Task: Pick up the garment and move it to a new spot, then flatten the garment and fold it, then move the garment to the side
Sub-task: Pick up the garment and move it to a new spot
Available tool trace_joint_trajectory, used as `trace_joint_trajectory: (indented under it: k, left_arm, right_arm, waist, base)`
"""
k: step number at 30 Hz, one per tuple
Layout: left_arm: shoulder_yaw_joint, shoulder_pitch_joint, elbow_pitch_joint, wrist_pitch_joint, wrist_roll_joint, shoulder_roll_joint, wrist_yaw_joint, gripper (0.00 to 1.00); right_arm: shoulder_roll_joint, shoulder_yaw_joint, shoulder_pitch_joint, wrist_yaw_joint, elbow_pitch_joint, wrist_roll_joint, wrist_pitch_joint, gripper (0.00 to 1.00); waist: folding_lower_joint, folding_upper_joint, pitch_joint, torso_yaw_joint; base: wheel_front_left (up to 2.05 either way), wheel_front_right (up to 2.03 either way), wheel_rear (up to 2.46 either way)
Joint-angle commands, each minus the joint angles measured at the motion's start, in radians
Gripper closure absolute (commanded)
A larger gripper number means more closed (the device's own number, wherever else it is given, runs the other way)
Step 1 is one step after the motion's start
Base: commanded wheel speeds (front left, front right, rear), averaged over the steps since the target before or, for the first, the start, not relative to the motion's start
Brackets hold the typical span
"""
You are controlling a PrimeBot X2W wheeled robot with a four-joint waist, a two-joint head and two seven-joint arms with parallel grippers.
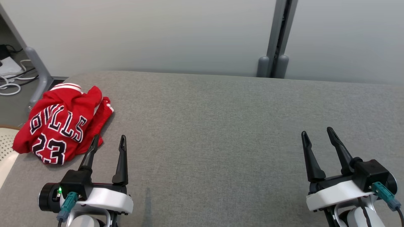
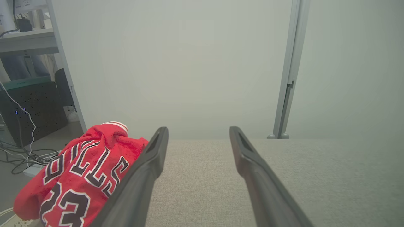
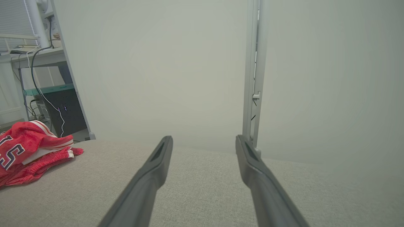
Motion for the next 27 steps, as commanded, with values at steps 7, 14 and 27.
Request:
trace_joint_trajectory:
  k: [7, 14, 27]
  left_arm:
    - [0.013, 0.002, 0.003, -0.001, 0.0, 0.004, 0.004, 0.0]
    - [0.019, 0.001, 0.008, -0.001, 0.001, 0.004, 0.001, 0.0]
    - [0.034, 0.004, 0.022, -0.001, -0.005, 0.004, 0.004, 0.0]
  right_arm:
    - [-0.009, 0.015, 0.012, 0.002, 0.001, 0.016, -0.005, 0.0]
    - [-0.009, 0.026, 0.015, 0.002, 0.001, 0.022, -0.005, 0.0]
    - [-0.009, 0.077, 0.015, 0.002, 0.012, 0.034, -0.005, 0.0]
  waist:
    - [0.0, 0.0, -0.007, 0.109]
    - [0.0, 0.0, -0.008, 0.178]
    - [0.0, 0.0, -0.008, 0.277]
  base:
    - [0.0, 0.0, 0.0]
    - [0.0, 0.0, 0.0]
    - [0.0, 0.0, 0.0]
